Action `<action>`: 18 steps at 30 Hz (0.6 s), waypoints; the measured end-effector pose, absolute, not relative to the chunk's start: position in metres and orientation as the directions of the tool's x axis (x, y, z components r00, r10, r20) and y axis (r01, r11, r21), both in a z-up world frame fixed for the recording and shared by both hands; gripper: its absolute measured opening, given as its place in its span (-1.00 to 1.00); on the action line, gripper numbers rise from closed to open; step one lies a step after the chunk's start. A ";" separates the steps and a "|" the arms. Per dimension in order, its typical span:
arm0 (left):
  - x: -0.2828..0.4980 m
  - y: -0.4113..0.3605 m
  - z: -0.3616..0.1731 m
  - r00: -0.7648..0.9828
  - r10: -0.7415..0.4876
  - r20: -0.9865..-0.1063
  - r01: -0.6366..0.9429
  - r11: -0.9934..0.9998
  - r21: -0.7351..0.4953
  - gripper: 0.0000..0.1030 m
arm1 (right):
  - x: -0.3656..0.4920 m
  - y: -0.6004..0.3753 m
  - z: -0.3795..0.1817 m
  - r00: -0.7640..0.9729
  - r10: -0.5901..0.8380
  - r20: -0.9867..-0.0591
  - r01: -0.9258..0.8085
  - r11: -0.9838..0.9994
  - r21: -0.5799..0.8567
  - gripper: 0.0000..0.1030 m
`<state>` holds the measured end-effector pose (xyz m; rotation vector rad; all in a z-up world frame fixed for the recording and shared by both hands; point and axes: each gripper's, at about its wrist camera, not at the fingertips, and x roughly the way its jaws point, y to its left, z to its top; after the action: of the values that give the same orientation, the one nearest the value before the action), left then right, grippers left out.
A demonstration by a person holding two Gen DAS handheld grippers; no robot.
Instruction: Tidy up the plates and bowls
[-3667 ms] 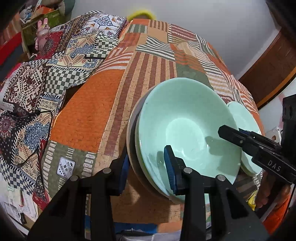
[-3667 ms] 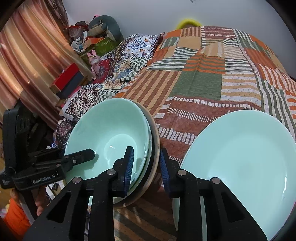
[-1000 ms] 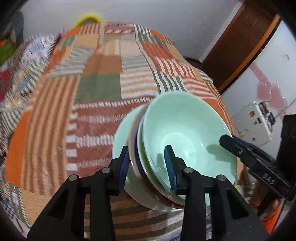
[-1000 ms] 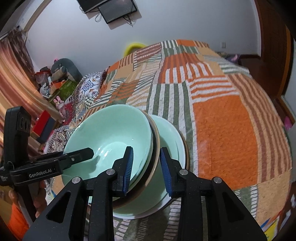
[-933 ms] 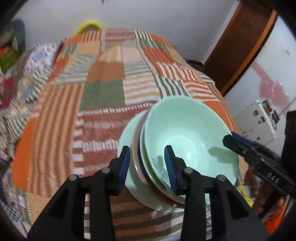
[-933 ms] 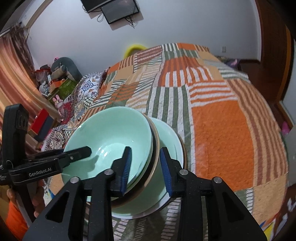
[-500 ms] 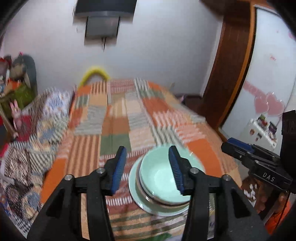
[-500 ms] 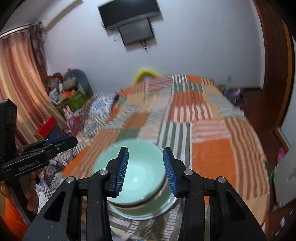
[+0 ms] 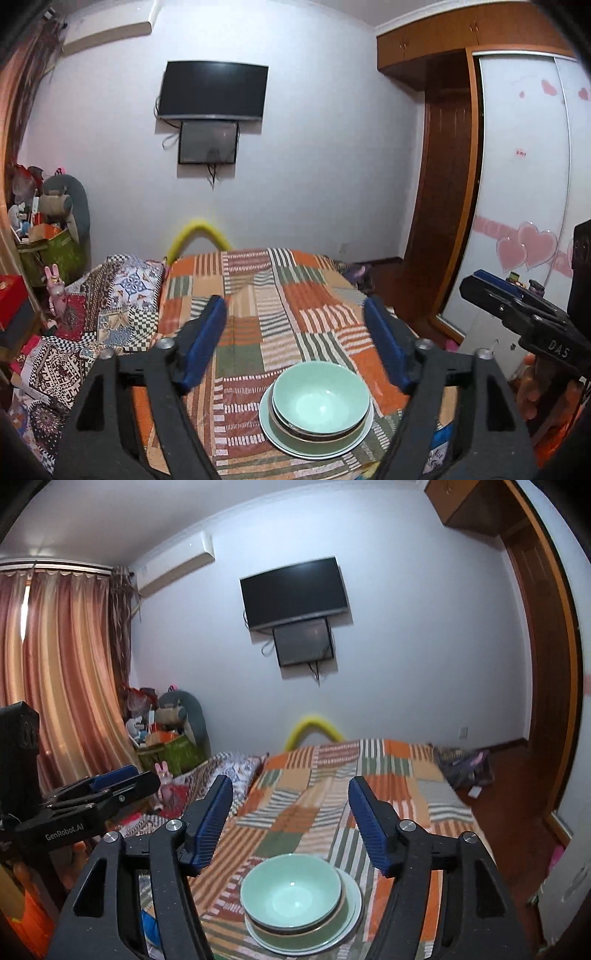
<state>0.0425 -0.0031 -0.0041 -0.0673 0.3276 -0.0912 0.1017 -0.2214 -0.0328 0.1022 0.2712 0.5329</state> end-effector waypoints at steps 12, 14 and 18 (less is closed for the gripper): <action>0.017 -0.005 0.003 0.972 -0.055 -0.229 0.041 0.997 -0.069 0.98 | 0.086 -0.216 -0.026 0.863 0.485 -0.144 -0.470 0.874 0.123 1.00; 0.017 -0.004 0.001 0.971 -0.058 -0.232 0.042 0.996 -0.075 0.98 | 0.083 -0.213 -0.024 0.865 0.481 -0.140 -0.470 0.876 0.110 1.00; 0.015 -0.003 -0.001 0.971 -0.055 -0.234 0.037 0.996 -0.078 0.98 | 0.080 -0.211 -0.025 0.868 0.477 -0.135 -0.468 0.879 0.090 1.00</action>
<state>0.0145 -0.0030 -0.0011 -0.0735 0.2378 -0.0465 0.0796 -0.2112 -0.0248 0.0552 0.1557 0.4948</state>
